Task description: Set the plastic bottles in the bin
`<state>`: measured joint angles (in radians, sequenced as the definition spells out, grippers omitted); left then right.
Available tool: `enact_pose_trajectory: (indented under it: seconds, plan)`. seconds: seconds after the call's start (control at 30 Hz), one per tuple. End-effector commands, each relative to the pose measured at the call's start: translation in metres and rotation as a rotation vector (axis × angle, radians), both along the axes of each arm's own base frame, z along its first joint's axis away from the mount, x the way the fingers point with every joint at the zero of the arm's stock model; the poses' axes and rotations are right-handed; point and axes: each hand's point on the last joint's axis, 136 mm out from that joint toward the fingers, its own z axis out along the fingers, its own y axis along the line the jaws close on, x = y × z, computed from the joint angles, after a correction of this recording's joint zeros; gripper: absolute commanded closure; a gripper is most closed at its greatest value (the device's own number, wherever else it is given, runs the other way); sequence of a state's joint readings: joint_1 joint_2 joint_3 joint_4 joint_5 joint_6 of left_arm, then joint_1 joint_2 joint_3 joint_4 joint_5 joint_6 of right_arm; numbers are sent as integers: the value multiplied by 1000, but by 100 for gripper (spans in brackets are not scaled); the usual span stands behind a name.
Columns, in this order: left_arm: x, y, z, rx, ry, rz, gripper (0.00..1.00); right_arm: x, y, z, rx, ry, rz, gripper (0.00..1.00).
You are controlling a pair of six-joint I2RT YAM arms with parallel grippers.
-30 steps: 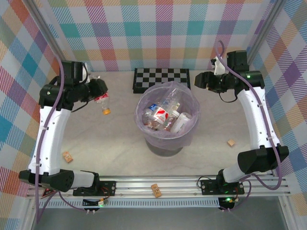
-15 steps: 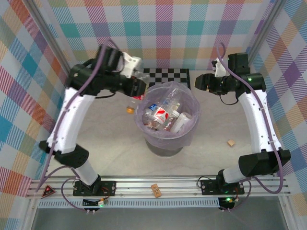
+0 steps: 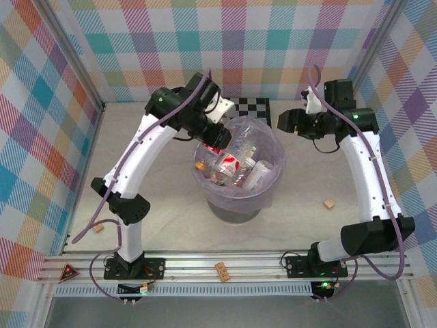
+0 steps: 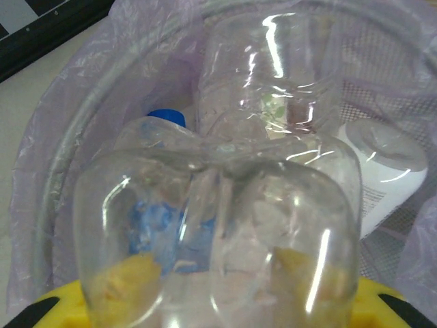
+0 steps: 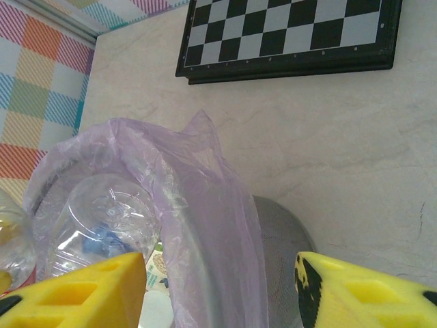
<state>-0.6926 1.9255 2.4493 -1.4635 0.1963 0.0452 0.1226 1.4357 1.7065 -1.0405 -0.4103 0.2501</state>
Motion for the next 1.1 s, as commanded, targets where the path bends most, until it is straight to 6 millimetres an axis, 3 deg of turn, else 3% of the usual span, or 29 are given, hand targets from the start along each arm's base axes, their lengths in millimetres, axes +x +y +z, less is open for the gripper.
enact_pose_trajectory:
  seconds: [0.0,0.23,0.47,0.57,0.7,0.8,0.87,0.97,1.07]
  plan:
    - [3,0,-7,37,3,10,100,-7,1,3,24,-3,8,40]
    - [18,-5,-27,64,30,95,100,-10,-1,3,13,-5,1,40]
    - [15,-14,-54,100,73,108,98,-11,-2,0,5,-4,0,40]
    - [13,-14,-58,96,79,117,79,-11,-2,0,7,-3,-1,40]
    - [15,-14,-49,72,58,131,55,-13,-3,1,4,-11,1,40]
    - [18,-12,-35,56,21,147,30,-13,-3,1,4,-12,2,40]
    - [21,-10,-22,35,-15,167,8,-14,-4,2,-2,-16,-3,41]
    - [25,-7,-1,-11,-71,198,3,-19,-21,10,-49,-37,-65,41]
    - [26,-7,16,-60,-110,208,3,-28,-18,23,-19,-48,-49,41]
